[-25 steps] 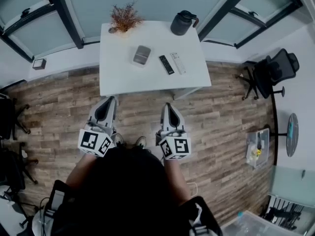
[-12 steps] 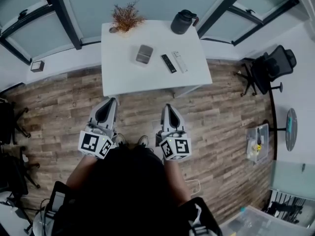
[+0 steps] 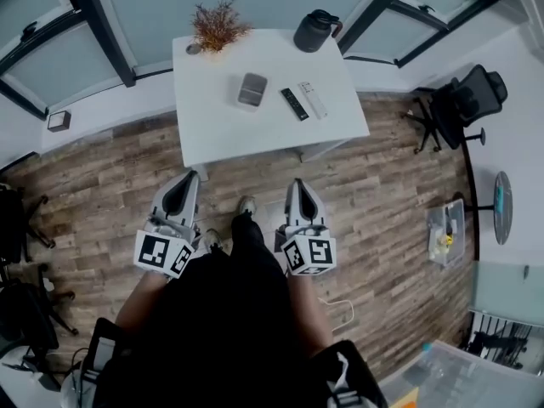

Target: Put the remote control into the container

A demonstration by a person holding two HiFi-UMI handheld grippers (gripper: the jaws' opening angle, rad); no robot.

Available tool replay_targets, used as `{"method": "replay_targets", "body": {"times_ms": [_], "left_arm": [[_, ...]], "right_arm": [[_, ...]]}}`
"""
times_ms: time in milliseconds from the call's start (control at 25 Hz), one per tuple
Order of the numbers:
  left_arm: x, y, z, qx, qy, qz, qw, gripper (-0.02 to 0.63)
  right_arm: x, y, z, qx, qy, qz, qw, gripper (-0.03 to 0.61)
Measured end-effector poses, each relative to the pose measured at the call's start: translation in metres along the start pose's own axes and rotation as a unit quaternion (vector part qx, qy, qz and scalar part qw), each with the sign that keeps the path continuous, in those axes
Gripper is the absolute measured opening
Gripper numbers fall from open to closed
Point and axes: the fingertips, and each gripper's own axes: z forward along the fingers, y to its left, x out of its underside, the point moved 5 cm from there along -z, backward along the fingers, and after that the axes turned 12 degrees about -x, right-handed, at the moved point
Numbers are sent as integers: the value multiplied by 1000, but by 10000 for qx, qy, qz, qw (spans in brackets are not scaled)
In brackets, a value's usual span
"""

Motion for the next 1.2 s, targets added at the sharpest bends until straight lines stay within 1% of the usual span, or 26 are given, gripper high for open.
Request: {"method": "replay_targets", "body": {"times_ms": [240,360,520,720,960,1200], "left_arm": [[3,9,26,36,35,-48,10000,8],[3,13,48,32,23,-9,10000,8],[1,19,89,36,28,34,10000,8],[1,20,151,4,157,-27,9999,8],[1,9,221,-37,263,-12,9996,8],[5,-1,275,-74,404,-13,9992,8]], "right_arm": [[3,-17,27,80,-28,27,10000,2],[5,-32,47,73,-6,46,10000,2],[5,-58,81,94,36,102,9999,2],[-1,-99,128,86,186,186,9996,2],[-4,-152,176,54,427,239,9988,2],[-4,-196,212,10,804,135,9967,2]]}}
